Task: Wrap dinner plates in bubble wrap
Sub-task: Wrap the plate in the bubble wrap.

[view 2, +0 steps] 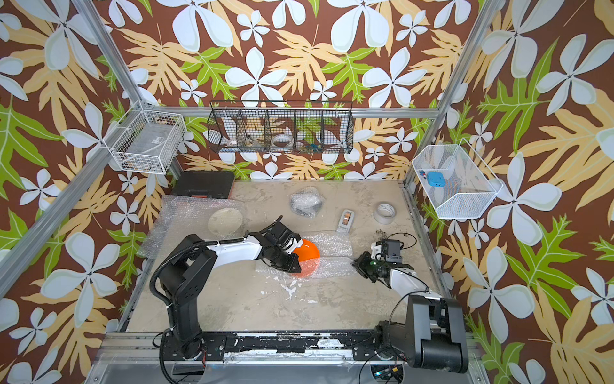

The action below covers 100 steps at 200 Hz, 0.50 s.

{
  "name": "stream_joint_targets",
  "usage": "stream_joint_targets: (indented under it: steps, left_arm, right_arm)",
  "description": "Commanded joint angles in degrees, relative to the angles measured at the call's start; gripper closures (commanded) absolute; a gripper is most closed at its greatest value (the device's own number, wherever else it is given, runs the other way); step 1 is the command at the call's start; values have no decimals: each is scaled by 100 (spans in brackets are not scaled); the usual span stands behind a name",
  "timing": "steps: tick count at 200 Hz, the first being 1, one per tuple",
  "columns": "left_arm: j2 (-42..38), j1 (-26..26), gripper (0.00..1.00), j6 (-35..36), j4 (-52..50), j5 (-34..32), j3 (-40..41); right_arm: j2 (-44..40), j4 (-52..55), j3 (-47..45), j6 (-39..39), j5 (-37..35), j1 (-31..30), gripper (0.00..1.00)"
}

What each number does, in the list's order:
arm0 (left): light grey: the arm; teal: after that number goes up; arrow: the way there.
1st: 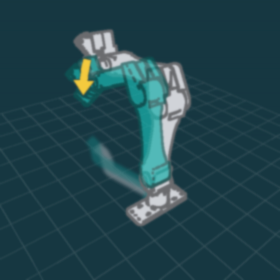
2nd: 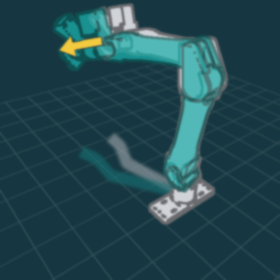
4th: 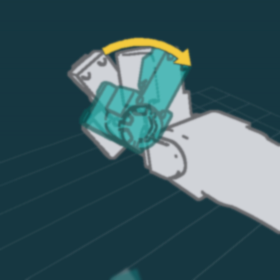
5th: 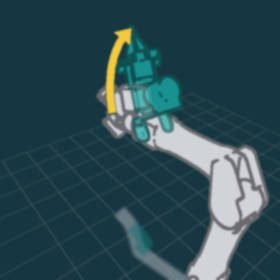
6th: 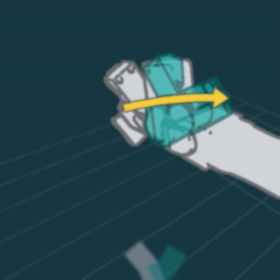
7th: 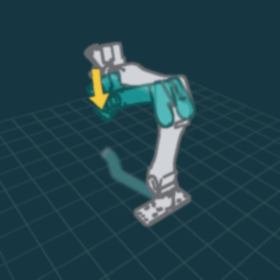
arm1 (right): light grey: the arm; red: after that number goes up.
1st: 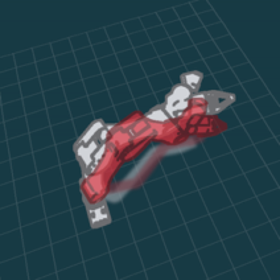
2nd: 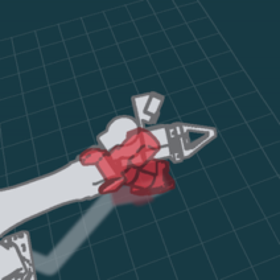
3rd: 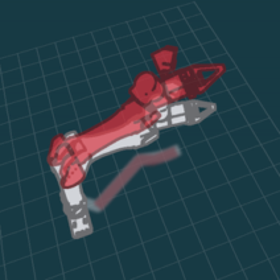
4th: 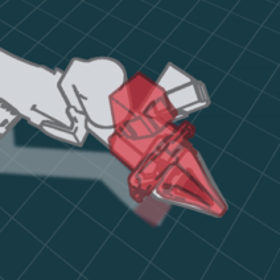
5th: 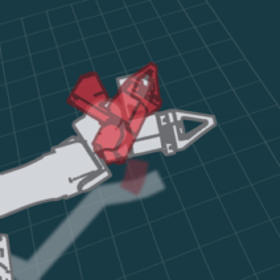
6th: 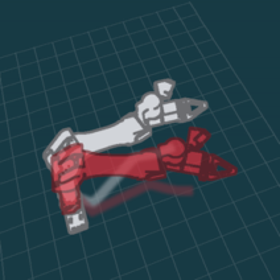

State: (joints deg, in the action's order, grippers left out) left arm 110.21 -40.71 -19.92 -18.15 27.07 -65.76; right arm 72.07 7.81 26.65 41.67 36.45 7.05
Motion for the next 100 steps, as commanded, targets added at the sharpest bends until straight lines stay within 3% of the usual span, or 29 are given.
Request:
stream_joint_targets:
  steps: [1, 11, 54, 75, 92, 100]
  left_arm:
    - [59, 36, 83, -55, -372, -238, 77]
    - [67, 53, 84, -73, -335, -174, 89]
    - [121, 98, 88, -86, -217, -19, 98]
    - [114, 118, 89, -100, -180, 14, 108]
    - [108, 116, 90, -117, -145, 29, 140]
    - [116, 116, 90, -118, -157, 41, 149]
  right_arm:
    - [-181, 56, 20, 180, 303, -110, 96]
    - [-310, 110, 61, 271, 351, -196, 100]
    - [-637, 108, 359, 763, 530, -681, 100]
    - [-594, 821, 654, 203, 53, -751, 100]
    - [-542, 1591, 867, -365, -852, -676, 66]
    - [-528, 1767, 890, -525, -1042, -596, 57]
